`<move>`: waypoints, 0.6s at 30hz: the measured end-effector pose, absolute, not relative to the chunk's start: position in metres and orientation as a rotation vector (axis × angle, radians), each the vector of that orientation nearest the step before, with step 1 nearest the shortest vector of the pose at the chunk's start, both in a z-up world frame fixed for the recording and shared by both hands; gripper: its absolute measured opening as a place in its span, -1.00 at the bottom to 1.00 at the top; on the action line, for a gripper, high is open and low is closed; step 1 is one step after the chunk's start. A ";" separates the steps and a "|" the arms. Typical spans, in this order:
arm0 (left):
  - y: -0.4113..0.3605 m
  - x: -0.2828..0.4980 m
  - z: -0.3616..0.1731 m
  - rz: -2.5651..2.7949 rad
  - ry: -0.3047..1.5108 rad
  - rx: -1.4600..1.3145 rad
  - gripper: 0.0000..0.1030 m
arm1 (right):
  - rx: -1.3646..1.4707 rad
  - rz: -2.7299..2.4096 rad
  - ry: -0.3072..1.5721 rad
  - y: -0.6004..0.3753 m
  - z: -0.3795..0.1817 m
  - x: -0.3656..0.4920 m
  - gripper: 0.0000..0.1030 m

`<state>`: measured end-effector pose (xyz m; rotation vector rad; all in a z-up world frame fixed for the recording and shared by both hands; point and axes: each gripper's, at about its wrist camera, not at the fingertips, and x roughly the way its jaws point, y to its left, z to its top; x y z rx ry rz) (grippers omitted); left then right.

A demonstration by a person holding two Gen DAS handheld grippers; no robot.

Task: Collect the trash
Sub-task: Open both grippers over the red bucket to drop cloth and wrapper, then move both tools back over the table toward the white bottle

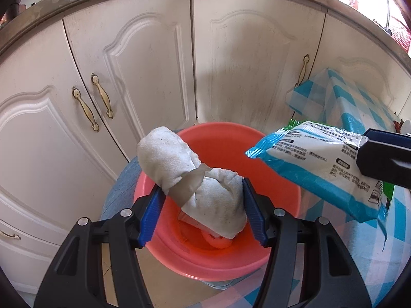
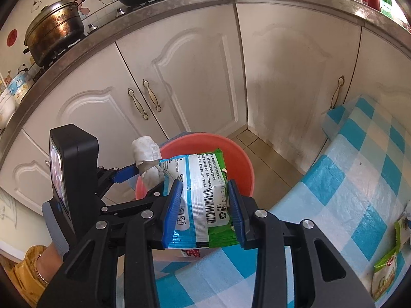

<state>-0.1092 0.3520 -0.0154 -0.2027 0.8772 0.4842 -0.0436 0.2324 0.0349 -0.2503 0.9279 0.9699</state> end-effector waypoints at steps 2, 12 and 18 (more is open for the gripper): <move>0.355 -0.109 -0.019 0.490 0.888 -0.206 0.18 | -0.256 0.971 0.933 0.238 0.030 -0.043 -0.24; 0.355 -0.106 -0.039 0.503 0.957 -0.132 0.72 | -0.231 0.924 0.855 0.222 0.030 -0.046 0.55; 0.344 -0.106 -0.025 0.513 0.934 -0.085 0.73 | -0.168 0.856 0.775 0.184 0.047 -0.049 0.66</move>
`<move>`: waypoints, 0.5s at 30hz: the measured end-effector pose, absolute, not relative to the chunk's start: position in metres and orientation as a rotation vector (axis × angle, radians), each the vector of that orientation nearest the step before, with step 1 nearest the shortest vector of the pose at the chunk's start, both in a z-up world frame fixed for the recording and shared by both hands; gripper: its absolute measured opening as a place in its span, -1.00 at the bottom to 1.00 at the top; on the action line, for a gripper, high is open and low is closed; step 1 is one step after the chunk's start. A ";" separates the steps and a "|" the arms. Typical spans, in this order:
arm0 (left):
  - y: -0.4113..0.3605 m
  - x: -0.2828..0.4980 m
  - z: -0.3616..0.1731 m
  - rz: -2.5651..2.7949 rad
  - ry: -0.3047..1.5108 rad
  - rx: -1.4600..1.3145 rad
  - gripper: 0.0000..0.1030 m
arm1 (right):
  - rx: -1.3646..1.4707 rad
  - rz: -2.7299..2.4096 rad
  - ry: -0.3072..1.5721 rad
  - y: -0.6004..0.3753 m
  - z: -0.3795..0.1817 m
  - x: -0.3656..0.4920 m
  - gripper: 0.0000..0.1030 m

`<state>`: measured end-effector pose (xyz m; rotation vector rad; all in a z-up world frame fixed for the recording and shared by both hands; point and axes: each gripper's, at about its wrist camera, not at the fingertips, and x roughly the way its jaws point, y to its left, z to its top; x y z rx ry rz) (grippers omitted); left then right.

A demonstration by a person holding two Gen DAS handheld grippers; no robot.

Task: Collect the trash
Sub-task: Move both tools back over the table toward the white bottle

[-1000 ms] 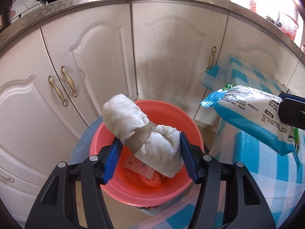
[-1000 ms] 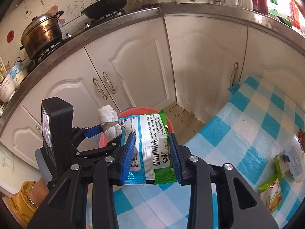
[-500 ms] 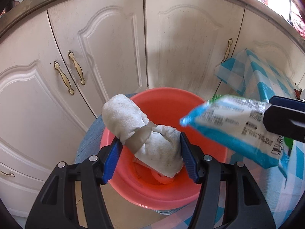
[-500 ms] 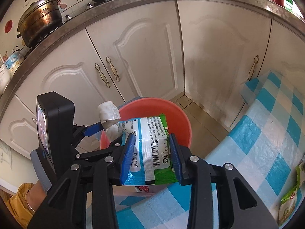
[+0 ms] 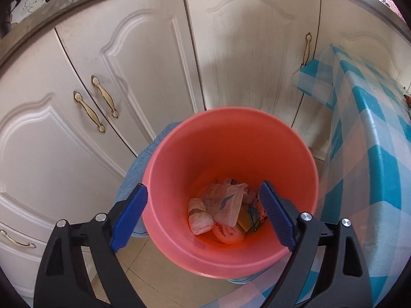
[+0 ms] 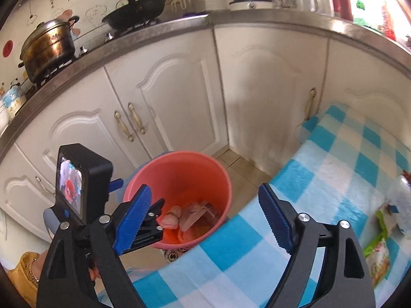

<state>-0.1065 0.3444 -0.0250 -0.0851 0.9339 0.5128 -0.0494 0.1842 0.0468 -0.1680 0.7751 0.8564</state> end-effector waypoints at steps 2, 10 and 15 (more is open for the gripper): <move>0.340 -0.107 -0.015 0.502 0.911 -0.083 0.73 | -0.148 0.834 0.753 0.172 0.053 -0.051 0.71; 0.314 -0.108 0.019 0.472 0.842 -0.040 0.73 | -0.107 0.773 0.707 0.134 0.068 -0.058 0.74; 0.295 -0.109 0.034 0.456 0.815 -0.010 0.73 | -0.062 0.747 0.708 0.111 0.069 -0.060 0.75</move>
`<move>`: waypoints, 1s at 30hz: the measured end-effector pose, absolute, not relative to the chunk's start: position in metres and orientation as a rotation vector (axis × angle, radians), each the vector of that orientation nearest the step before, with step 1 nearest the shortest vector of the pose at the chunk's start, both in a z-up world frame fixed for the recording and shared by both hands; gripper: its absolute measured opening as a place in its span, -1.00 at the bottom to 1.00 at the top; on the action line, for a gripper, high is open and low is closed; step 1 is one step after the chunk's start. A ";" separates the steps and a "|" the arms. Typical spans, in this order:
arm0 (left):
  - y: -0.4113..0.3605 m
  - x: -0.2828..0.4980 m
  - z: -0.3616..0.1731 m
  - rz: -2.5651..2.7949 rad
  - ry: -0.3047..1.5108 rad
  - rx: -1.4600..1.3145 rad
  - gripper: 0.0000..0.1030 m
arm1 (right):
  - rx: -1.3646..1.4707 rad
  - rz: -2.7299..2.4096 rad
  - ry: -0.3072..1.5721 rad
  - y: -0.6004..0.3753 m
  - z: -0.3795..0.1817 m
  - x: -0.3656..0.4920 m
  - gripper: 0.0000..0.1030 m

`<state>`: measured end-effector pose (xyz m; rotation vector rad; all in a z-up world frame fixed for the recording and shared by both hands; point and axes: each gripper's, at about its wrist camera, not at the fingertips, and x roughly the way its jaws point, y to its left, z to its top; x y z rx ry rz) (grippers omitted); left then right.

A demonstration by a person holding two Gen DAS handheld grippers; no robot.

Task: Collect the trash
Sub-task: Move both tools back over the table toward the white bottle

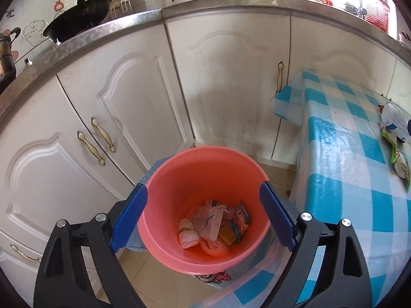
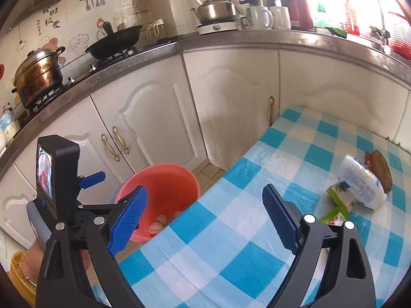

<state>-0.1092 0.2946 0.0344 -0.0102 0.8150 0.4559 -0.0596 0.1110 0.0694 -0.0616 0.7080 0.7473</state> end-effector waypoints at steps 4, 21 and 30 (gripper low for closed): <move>0.279 -0.110 0.044 0.443 0.799 0.008 0.73 | -0.026 0.722 0.700 0.087 0.070 -0.061 0.75; 0.193 -0.100 0.061 0.327 0.787 0.099 0.73 | 0.170 0.564 0.635 -0.032 0.079 -0.052 0.75; 0.151 -0.089 0.064 0.235 0.801 0.124 0.73 | 0.294 0.451 0.611 -0.105 0.077 -0.037 0.75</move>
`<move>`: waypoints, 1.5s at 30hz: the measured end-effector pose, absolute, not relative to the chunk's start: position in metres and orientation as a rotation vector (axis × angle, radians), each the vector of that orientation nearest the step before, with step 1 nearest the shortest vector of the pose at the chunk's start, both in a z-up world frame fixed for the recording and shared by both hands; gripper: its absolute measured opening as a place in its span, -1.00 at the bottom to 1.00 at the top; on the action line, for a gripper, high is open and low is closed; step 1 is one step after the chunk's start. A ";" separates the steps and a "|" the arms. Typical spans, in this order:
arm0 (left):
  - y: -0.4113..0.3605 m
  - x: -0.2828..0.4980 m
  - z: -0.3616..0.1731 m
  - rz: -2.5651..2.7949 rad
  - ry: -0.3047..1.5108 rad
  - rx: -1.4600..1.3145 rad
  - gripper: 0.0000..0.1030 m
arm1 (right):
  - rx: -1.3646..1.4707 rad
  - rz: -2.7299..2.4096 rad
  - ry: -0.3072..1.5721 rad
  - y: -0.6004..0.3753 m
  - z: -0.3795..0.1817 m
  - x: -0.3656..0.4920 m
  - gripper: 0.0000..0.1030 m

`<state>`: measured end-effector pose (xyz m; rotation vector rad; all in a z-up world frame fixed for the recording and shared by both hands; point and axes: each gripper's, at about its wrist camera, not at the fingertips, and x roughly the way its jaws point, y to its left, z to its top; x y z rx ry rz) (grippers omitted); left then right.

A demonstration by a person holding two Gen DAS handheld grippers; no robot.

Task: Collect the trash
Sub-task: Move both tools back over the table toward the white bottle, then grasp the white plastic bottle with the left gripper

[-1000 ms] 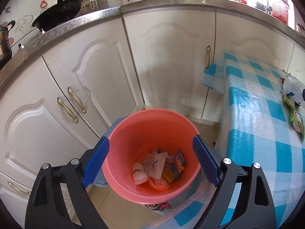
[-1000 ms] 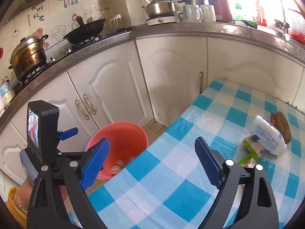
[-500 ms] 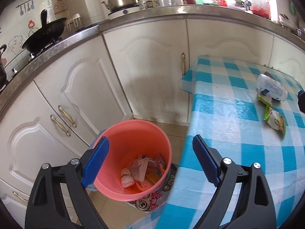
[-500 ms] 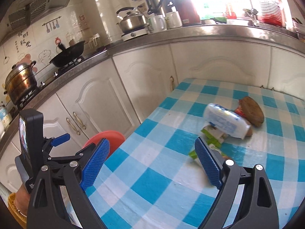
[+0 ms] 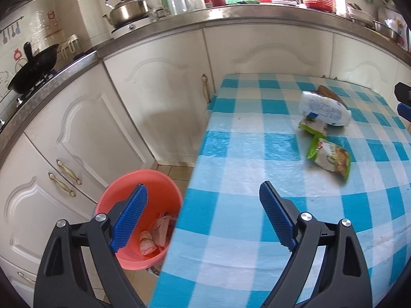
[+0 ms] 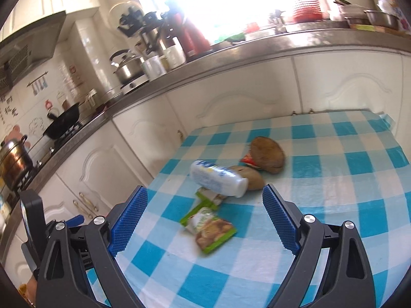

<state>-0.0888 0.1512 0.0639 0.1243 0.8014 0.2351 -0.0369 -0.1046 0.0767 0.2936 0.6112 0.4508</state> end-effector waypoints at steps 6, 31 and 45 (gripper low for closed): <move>0.129 -0.079 0.066 0.132 0.810 0.065 0.73 | 0.374 0.380 0.621 -0.148 0.066 -0.026 0.75; 0.063 0.064 0.043 -0.187 0.900 -0.463 0.73 | 0.513 0.340 0.693 -0.215 0.027 0.002 0.75; 0.060 0.089 0.019 -0.076 0.938 -0.412 0.55 | 0.430 0.391 0.734 -0.195 0.021 0.007 0.75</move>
